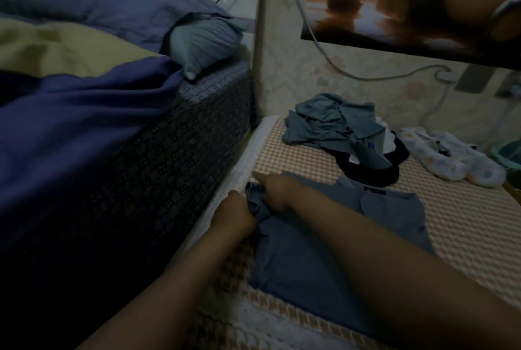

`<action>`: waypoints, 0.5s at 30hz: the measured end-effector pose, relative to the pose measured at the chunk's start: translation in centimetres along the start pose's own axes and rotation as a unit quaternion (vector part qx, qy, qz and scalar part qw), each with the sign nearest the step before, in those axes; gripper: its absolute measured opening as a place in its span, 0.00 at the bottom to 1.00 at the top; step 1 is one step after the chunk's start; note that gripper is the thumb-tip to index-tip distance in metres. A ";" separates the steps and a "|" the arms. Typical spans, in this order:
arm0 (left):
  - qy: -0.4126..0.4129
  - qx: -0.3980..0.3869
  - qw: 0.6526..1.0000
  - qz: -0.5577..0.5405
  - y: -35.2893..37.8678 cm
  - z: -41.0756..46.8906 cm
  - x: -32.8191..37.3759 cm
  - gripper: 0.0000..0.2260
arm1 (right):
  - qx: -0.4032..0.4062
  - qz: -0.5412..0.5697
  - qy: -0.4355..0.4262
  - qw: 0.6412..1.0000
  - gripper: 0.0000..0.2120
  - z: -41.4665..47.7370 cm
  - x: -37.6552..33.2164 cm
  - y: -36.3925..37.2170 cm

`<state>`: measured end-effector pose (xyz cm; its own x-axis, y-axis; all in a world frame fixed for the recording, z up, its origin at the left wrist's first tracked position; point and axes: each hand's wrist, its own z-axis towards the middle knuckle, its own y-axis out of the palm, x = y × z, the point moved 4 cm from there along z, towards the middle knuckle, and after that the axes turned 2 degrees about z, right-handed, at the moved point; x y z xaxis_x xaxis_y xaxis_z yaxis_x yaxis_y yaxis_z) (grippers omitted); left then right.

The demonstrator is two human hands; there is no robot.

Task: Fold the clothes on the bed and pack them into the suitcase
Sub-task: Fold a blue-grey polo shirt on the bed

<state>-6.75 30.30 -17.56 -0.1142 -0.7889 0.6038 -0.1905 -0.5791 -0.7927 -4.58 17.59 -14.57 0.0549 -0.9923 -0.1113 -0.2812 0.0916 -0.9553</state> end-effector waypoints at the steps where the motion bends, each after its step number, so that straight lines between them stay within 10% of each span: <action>1: -0.002 -0.011 1.000 0.005 -0.4 0.1 0.1 0.13 | 0.017 0.030 0.008 0.999 0.30 0.5 0.2 0.0; 6: -0.050 -0.051 0.995 0.065 -3.4 0.2 -0.2 0.12 | 0.135 0.250 -0.007 0.959 0.22 0.7 1.0 -1.4; 10: -0.044 -0.073 0.992 0.088 -3.1 -0.5 -0.2 0.18 | 0.124 0.008 0.012 0.992 0.31 0.8 1.3 -0.3; 15: 0.070 -0.081 0.986 0.131 -1.7 -0.9 0.8 0.21 | 0.123 -0.131 -0.169 0.969 0.38 0.4 -2.4 1.3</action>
<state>-7.36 30.84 -15.68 -0.3118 -0.8643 0.3947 -0.2889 -0.3095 -0.9060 -4.72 20.12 -15.69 0.4161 -0.9039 0.0996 0.0199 -0.1004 -0.9947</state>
